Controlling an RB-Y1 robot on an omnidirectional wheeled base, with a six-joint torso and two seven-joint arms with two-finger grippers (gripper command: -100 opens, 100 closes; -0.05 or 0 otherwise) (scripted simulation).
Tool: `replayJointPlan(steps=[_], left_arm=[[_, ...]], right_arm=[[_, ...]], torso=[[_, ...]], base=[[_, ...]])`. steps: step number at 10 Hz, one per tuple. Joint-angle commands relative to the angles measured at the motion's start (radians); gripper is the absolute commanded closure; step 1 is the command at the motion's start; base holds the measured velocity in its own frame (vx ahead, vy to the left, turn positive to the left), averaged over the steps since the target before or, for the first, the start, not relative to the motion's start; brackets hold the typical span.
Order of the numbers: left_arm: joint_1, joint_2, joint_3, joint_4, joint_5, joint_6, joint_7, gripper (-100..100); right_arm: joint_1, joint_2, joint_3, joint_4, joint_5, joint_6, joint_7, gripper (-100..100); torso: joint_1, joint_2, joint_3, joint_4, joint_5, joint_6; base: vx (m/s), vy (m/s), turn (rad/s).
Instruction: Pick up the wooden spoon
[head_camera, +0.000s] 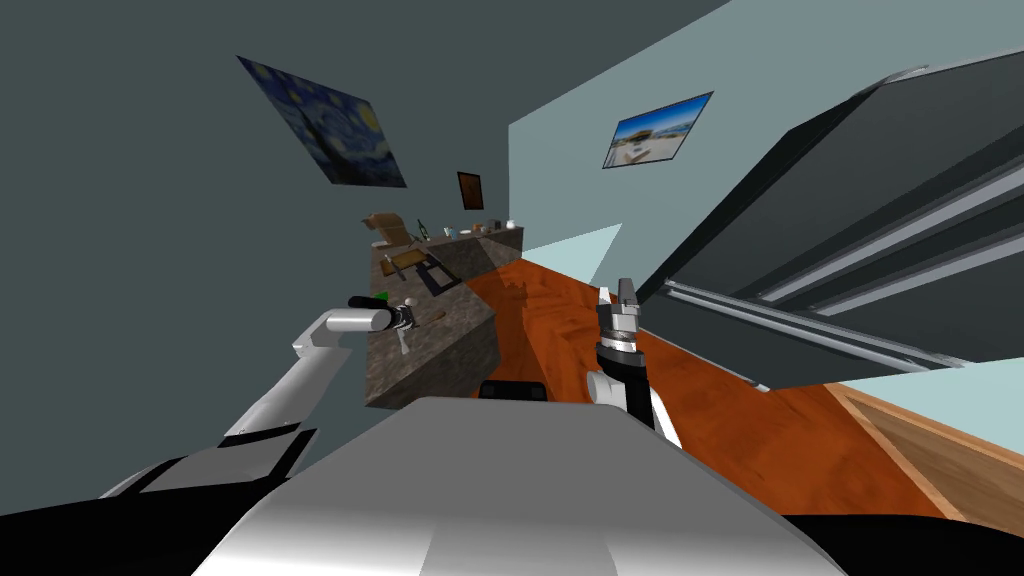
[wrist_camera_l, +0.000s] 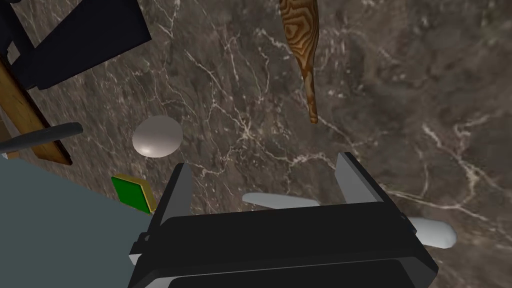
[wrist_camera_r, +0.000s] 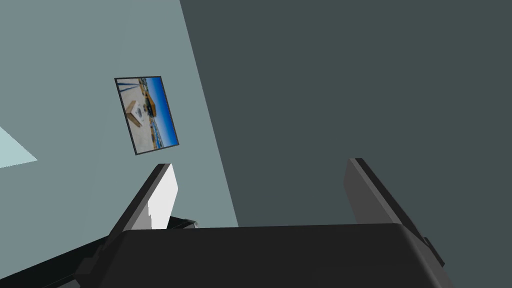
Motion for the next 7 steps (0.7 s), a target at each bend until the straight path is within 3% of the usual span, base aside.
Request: replayJointPlan(steps=[1, 7], left_arm=[[-0.005, 0.008, 0.005, 0.023, 0.027, 0.05, 0.022, -100], [-0.015, 0.015, 0.009, 0.069, 0.076, 0.205, 0.074, -100]], right_arm=[[0.0, 0.0, 0.0, 0.0, 0.0, 0.0, 0.0, 0], [0.0, 0.0, 0.0, 0.0, 0.0, 0.0, 0.0, 0]], torso=[[0.0, 0.0, 0.0, 0.0, 0.0, 0.0], [0.001, 0.0, 0.0, 0.0, 0.0, 0.0]], base=[[0.056, -0.011, -0.118], [0.052, 0.007, -0.094]])
